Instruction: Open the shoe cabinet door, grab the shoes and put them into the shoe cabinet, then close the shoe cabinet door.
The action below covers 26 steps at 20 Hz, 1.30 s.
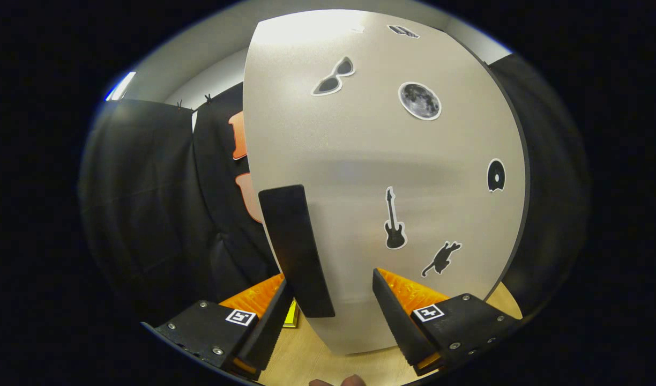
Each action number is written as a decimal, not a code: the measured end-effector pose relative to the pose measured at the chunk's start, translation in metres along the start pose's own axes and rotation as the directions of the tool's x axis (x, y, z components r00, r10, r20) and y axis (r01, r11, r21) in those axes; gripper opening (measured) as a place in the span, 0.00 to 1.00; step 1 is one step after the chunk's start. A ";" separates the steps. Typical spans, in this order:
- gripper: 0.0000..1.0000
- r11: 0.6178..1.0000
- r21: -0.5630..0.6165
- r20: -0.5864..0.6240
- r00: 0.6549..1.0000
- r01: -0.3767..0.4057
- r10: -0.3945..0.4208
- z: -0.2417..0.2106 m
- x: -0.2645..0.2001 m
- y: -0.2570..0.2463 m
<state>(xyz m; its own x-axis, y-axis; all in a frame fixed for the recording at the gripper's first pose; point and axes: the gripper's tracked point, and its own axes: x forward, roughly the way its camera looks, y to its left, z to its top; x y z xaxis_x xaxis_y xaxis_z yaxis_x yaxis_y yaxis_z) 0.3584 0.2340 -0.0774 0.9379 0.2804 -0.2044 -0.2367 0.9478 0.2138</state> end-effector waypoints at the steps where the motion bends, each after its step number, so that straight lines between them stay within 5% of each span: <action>1: 0.91 1.000 -0.007 0.001 1.000 0.002 -0.002 -0.001 -0.005 -0.001; 26: 0.92 0.982 -0.056 0.100 0.980 0.180 -0.174 0.037 -0.187 -0.067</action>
<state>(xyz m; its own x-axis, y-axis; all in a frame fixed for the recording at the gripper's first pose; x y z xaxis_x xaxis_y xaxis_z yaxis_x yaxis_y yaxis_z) 0.2084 0.1121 -0.0185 0.9854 0.0948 -0.1415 -0.0781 0.9898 0.1193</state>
